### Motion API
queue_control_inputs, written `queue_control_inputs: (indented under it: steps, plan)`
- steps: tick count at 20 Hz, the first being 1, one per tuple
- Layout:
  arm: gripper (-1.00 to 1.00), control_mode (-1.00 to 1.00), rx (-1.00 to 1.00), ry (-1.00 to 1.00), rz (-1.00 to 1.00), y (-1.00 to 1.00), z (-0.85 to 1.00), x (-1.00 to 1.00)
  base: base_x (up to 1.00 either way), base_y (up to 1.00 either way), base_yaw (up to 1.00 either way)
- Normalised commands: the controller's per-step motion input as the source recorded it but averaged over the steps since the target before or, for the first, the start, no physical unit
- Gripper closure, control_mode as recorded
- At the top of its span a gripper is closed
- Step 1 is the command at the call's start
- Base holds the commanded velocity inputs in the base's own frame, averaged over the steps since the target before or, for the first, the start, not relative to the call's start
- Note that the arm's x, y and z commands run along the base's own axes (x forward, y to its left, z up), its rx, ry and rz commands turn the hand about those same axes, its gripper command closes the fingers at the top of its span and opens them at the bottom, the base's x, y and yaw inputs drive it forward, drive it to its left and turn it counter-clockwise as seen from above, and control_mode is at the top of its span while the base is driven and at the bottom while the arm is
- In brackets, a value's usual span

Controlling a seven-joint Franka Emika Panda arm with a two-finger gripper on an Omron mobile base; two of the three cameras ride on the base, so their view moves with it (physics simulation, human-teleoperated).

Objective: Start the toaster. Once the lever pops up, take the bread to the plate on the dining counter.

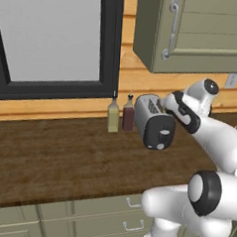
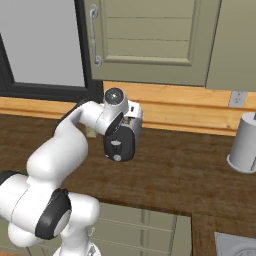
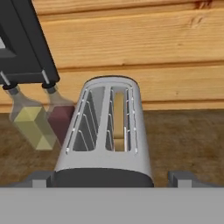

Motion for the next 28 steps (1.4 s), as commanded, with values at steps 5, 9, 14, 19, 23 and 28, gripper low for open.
queue_control_inputs:
  steps: [5,9,14,19,23,28]
  plan:
    - [-1.00,-1.00,0.00,0.00,0.00,0.00,0.00,0.31,0.00,0.00,0.00]
    - [-1.00,-1.00,0.00,0.00,0.00,0.00,-0.02,0.15,0.00,0.00,0.00]
    - [-1.00,-1.00,0.00,0.00,0.00,0.00,-0.11,0.33,0.00,0.00,0.00]
    - [-1.00,-1.00,0.00,0.00,0.00,0.00,-0.20,0.34,0.00,0.00,0.00]
    - [-1.00,-1.00,0.00,0.00,0.00,0.00,-0.25,0.22,0.00,0.00,0.00]
    - [-1.00,-1.00,0.00,0.00,0.00,0.00,-0.25,0.25,0.00,0.00,0.00]
